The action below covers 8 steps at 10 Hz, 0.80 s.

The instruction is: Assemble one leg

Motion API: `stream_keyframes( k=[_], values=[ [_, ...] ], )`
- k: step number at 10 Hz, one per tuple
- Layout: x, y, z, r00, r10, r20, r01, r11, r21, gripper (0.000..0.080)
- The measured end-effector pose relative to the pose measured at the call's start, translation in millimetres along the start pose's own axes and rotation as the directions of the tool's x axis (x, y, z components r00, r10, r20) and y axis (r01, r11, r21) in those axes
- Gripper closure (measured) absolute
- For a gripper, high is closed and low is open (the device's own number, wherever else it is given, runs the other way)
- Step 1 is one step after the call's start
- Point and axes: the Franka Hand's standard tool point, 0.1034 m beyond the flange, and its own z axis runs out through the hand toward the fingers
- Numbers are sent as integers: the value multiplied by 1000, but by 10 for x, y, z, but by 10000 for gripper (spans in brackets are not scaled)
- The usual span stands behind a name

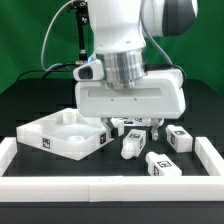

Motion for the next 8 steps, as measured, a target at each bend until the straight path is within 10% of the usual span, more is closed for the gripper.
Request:
stream_keyframes(
  k=[3,5,8],
  values=[
    [-62,-29,115,1000,-12,0,12,1000,-7,150],
    [-63,-28,117,1000,-12,1,12,1000,-7,401],
    [-70,-46,100,1000,-16,3,16,1000,-7,515]
  ],
)
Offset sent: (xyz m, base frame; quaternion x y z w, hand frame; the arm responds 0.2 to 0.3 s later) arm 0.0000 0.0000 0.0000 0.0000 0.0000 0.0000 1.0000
